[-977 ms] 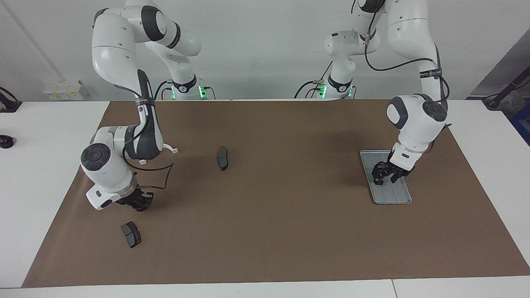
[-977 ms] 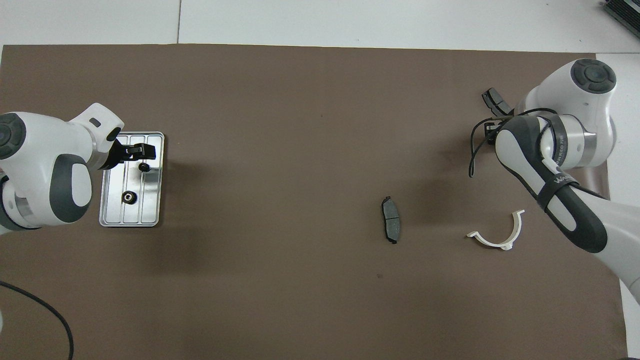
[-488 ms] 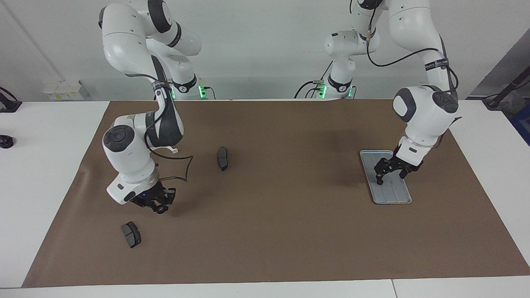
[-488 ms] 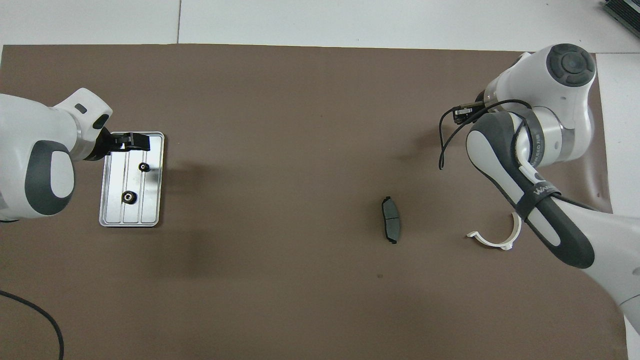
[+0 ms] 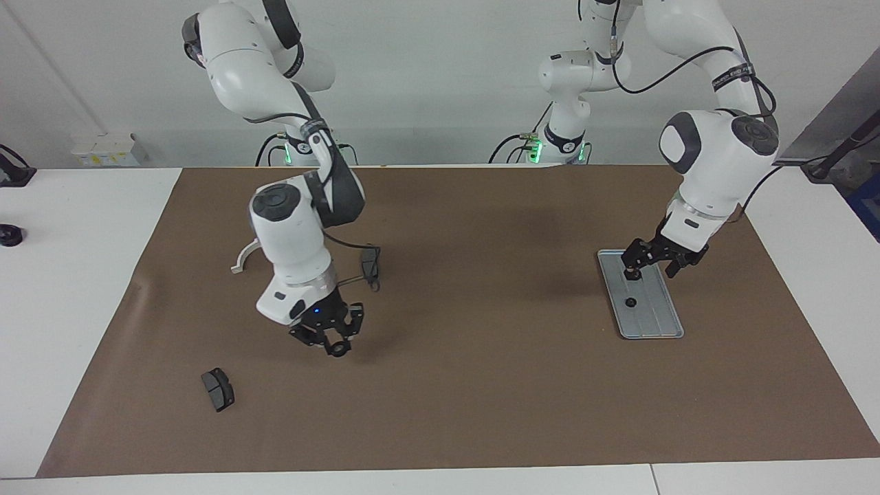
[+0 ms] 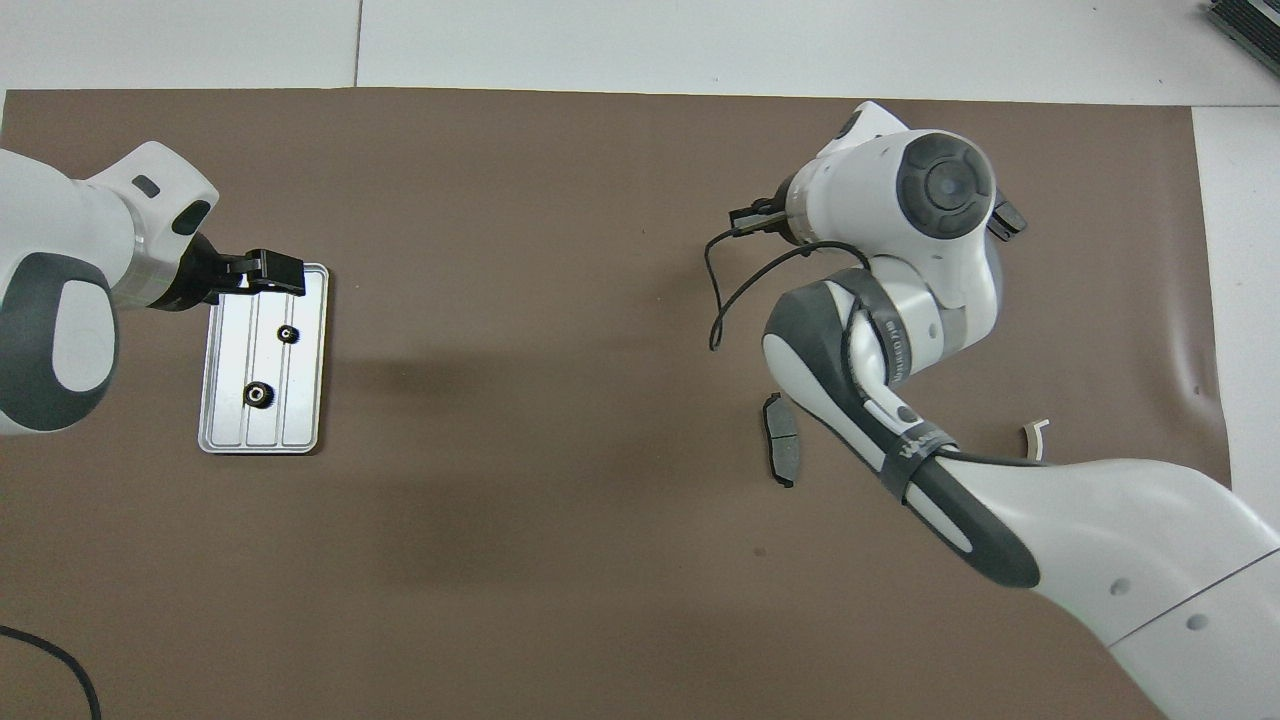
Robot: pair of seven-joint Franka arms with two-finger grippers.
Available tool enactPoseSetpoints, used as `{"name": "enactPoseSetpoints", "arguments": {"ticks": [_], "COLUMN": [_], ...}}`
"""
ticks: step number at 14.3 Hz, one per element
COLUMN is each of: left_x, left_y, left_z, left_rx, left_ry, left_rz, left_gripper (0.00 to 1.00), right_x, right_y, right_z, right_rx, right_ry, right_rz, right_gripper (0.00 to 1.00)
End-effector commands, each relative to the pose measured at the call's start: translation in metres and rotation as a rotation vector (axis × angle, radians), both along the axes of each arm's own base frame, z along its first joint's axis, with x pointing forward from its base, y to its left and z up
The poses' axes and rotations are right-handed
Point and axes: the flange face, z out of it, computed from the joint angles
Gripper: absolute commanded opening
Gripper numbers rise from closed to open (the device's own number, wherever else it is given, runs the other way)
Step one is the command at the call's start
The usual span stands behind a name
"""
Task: Pick bearing gear from pile to tray
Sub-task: 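Carry the last bearing to the table center and release it with the right gripper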
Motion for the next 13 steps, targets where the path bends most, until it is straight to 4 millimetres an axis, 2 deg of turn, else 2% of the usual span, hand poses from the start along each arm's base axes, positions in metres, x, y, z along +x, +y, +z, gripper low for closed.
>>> {"name": "enactPoseSetpoints", "arguments": {"ticks": [1,2,4,6,7,9,10,12,13], "left_x": [-0.005,-0.007,-0.009,-0.009,-0.010,-0.010,-0.010,-0.009,-0.010], "left_y": [-0.039,-0.051,-0.059,-0.059,-0.057,-0.057,-0.057,-0.057,-0.056], "left_z": [0.003,0.003,0.003,0.001,0.000,-0.001,-0.001,-0.001,-0.003], "left_rx": [-0.013,-0.014,-0.017,-0.018,-0.019,-0.019,-0.018,-0.020,-0.021], "left_ry": [0.023,0.020,0.017,0.008,0.006,0.006,0.008,-0.003,-0.009], "left_rz": [0.047,0.053,0.065,0.066,0.068,0.068,0.068,0.070,0.071], "left_gripper": [1.00,1.00,1.00,1.00,1.00,1.00,1.00,1.00,1.00], "right_x": [-0.016,-0.025,-0.049,-0.068,-0.074,-0.078,-0.085,-0.090,-0.094], "right_y": [0.074,0.095,0.140,0.173,0.186,0.193,0.204,0.216,0.220], "right_z": [0.017,0.021,0.025,0.009,-0.005,-0.026,-0.039,-0.051,-0.050], "right_rx": [0.077,0.091,0.132,0.135,0.115,0.074,0.071,0.078,0.078], "right_ry": [-0.045,-0.048,-0.073,-0.065,-0.064,-0.085,-0.082,-0.084,-0.082], "right_rz": [-0.006,0.005,0.036,0.060,0.073,0.089,0.106,0.111,0.116], "right_gripper": [0.09,0.10,0.16,0.20,0.24,0.33,0.40,0.57,0.76]}}
